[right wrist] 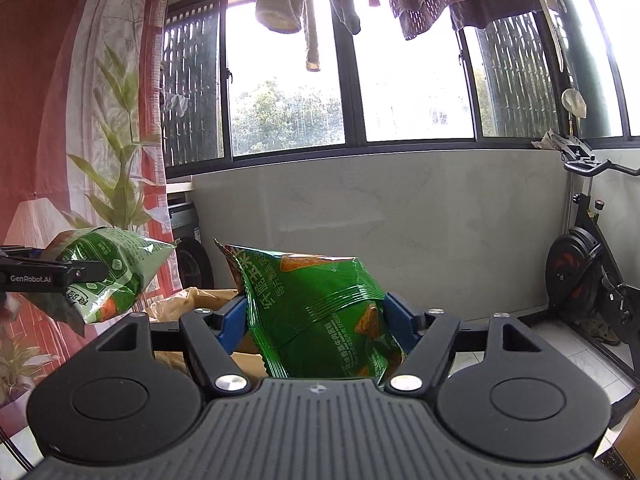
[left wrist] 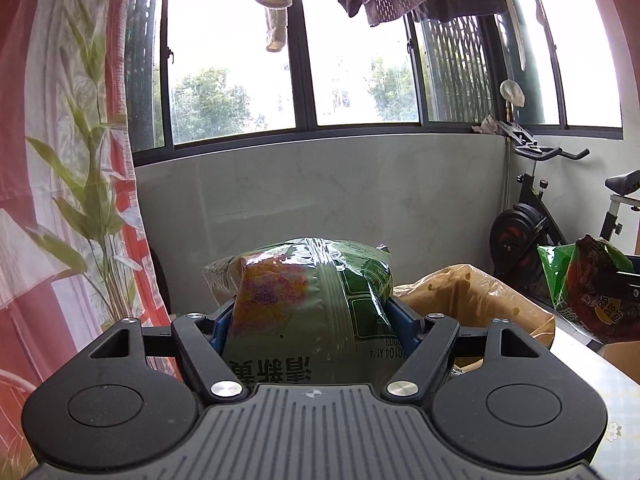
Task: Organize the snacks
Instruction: 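Lift both bags over the box and open both tools to drop them in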
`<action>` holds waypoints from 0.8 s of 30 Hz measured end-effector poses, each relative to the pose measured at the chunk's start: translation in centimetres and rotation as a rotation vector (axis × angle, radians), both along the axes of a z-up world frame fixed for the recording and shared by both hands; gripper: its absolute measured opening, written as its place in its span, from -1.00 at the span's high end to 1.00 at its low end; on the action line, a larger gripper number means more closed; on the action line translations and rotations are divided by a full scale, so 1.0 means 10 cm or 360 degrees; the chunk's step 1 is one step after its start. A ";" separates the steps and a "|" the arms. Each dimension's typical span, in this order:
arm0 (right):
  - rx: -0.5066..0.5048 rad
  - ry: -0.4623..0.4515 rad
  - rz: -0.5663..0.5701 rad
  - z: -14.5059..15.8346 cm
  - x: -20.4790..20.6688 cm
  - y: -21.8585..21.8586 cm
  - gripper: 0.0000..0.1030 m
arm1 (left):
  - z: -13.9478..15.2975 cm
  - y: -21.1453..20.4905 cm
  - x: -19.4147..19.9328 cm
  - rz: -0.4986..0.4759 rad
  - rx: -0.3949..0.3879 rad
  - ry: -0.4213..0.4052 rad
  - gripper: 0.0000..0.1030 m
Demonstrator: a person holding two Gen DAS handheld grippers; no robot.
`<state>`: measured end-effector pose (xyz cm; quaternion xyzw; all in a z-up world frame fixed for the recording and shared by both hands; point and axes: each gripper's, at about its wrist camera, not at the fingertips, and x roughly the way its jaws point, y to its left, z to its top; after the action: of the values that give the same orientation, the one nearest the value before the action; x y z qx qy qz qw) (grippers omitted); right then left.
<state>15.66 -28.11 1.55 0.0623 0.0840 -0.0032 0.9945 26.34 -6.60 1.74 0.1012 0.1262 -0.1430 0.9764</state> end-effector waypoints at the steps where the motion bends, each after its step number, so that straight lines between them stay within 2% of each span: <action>1: -0.0002 -0.0001 0.0004 0.01 0.05 0.00 -0.41 | 0.01 -0.05 0.10 -0.0002 0.0022 0.0002 -0.50; 5: 0.0032 0.0010 0.0016 -0.01 0.21 -0.06 -0.41 | -0.01 -0.25 0.54 -0.0013 0.0131 0.0048 -0.50; 12: 0.0057 0.0060 0.0001 -0.10 0.41 -0.22 -0.41 | -0.39 -0.64 1.15 -0.0018 0.0464 0.0143 -0.51; 15: 0.0056 0.0069 0.0002 -0.12 0.47 -0.25 -0.41 | -0.56 -0.70 1.30 -0.0020 0.0539 0.0225 -0.54; 19: 0.0038 0.0061 0.0014 -0.14 0.52 -0.25 -0.41 | -0.63 -0.68 1.27 -0.0060 0.0527 0.0244 -0.59; 24: 0.0012 0.0055 0.0043 -0.11 0.63 -0.23 -0.41 | -0.44 -0.50 1.16 -0.0054 0.0336 0.0227 -0.64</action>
<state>21.98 -30.38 0.46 0.0647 0.1022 0.0096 0.9926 37.94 -11.64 -2.70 0.1953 0.2080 -0.1523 0.9463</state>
